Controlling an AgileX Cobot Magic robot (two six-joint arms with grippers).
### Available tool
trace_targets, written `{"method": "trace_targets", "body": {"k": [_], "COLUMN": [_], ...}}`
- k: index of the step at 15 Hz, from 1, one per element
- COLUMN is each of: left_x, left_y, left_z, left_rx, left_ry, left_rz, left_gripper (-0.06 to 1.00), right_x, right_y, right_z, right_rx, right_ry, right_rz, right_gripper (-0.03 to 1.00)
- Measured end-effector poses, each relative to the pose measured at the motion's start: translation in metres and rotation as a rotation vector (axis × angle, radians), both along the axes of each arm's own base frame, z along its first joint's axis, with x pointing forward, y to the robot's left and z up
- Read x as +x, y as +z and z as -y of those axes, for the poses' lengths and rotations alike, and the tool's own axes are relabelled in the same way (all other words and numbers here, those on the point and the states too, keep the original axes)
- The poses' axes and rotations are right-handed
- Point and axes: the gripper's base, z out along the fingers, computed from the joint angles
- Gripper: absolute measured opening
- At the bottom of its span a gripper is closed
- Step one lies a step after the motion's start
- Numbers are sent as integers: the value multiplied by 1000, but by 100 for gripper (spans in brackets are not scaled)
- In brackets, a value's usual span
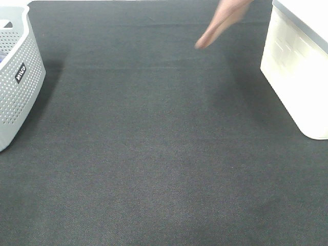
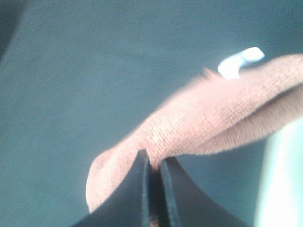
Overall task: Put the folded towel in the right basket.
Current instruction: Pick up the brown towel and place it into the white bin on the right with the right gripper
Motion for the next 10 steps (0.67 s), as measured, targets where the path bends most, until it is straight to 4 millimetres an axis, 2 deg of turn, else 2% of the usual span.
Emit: {"method": "trace_targets", "body": {"k": [1,6,7,10], "left_x": [0,0,0,0], "left_y": [0,0,0,0], "left_z": [0,0,0,0], "left_rx": [0,0,0,0], "left_ry": [0,0,0,0], "left_rz": [0,0,0,0], "left_gripper": [88,88,88,88], "right_x": [0,-1,-4,-10], "right_y": [0,17,18,17], "right_z": [0,102,134,179], "right_rx": [0,99,125,132], "right_ry": [0,-229,-301,-409], "right_rz": [0,31,35,39], "right_gripper": [0,0,0,0]}}
